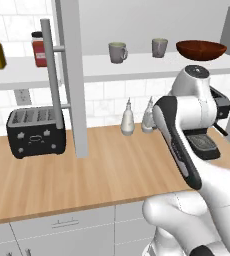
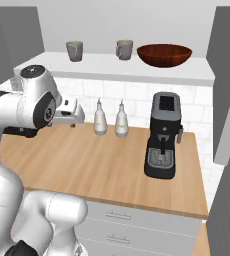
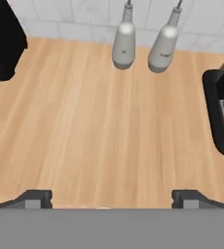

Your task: Gather all objects into one cabinet and sort the glasses and bowls to opposite sides.

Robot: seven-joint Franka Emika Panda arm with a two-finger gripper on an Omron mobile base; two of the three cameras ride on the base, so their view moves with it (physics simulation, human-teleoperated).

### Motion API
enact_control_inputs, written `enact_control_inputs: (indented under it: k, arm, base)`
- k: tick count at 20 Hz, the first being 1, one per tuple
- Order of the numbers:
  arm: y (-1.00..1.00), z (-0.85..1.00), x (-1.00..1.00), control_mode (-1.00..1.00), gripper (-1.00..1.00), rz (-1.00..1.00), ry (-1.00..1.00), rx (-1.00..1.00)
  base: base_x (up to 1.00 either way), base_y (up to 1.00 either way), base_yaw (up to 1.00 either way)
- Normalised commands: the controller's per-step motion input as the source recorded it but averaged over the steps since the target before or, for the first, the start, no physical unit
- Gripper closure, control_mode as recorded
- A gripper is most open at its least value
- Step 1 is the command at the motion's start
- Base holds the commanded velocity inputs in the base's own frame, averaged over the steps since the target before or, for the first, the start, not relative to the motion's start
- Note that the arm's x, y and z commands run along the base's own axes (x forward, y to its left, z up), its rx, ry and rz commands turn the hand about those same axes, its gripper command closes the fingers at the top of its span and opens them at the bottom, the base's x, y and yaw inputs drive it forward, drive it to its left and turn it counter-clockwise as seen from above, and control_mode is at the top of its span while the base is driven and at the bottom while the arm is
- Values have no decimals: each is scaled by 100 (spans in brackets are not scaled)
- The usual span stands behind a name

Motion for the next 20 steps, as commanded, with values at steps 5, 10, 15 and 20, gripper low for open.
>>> enact_control_inputs:
  k: [5, 10, 15, 20]
  arm:
    - [-16, 15, -93, -100, -100, 0, -35, 3]
    - [-19, 47, -57, -100, -100, 0, -18, 7]
    - [-2, 16, -12, -100, -100, -2, -1, 2]
    - [0, 12, -27, -100, -100, 0, 0, 3]
  base:
    - [0, 0, 0]
    - [0, 0, 0]
    - [0, 0, 0]
    - [0, 0, 0]
